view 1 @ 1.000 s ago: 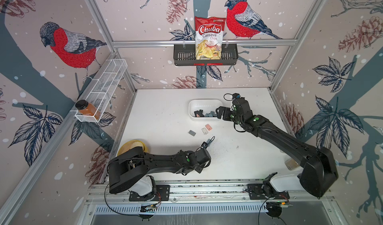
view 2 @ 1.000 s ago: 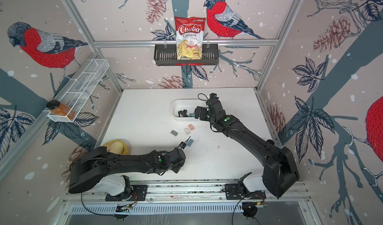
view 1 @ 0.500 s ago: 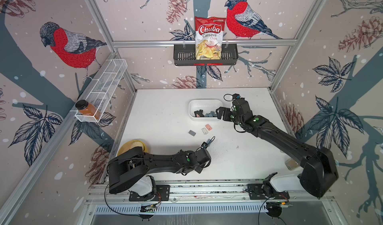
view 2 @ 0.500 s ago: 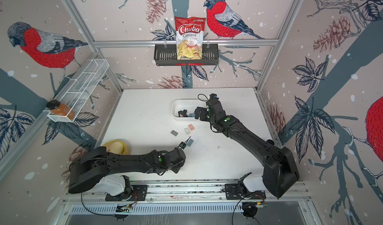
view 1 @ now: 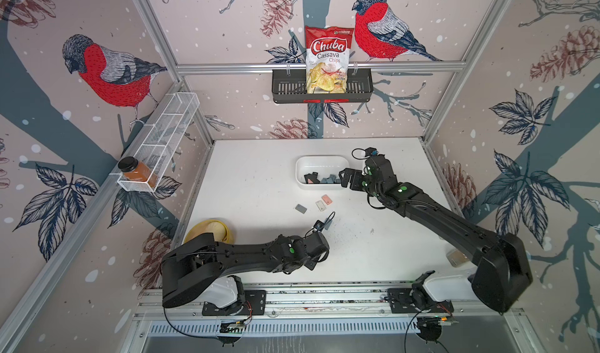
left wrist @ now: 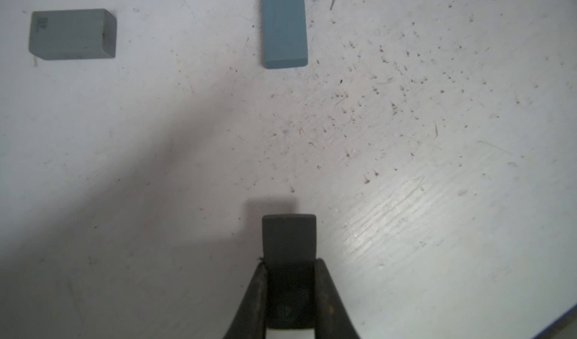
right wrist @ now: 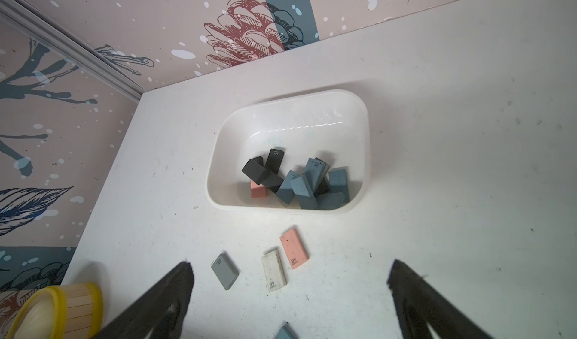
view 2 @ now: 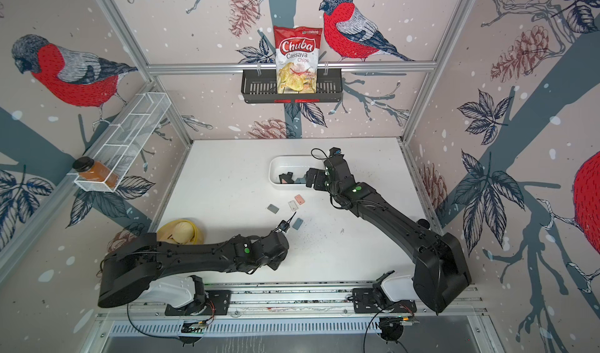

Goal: Put the eraser in the storage box
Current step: Pick up the eraser from the center of the board, then place the eraser in the storage box.

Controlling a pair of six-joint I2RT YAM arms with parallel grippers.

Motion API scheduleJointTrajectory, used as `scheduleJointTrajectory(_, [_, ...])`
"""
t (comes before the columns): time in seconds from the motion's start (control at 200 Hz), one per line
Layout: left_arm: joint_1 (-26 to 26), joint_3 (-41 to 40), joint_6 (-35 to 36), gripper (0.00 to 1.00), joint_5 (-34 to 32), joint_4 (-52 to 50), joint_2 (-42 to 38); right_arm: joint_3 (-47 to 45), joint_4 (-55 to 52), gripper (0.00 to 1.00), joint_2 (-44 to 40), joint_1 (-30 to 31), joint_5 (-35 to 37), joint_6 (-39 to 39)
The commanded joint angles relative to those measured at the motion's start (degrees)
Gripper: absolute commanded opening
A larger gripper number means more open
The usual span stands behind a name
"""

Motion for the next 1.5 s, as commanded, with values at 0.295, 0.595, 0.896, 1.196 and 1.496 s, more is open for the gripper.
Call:
scheduleJointTrajectory(0.295, [-0.09, 1.85, -0.94, 0.20, -3.90, -1.74, -2.22, -3.69, -0.51, 1.00, -2.39, -0.11, 1.41, 0.49])
scheduleJointTrajectory(0.595, [-0.02, 6.02, -1.01, 0.20, -7.46, -4.24, -3.50, -10.40, 1.60, 1.00, -9.31, -0.38, 2.75, 0.34])
scheduleJointTrajectory(0.896, [1.77, 10.85, 2.94, 0.19, -9.18, -5.23, -0.43, -13.64, 0.92, 1.00, -13.38, -0.64, 3.77, 0.00])
scheduleJointTrajectory(1.196, [7.13, 16.14, 8.42, 0.17, -8.10, -4.11, 2.37, -18.20, 1.07, 1.00, -19.77, -0.73, 5.43, 1.04])
scheduleJointTrajectory(1.496, [13.74, 26.38, 13.35, 0.15, -6.95, -2.71, 8.56, -20.96, 0.96, 1.00, -22.96, -0.73, 4.88, 1.49])
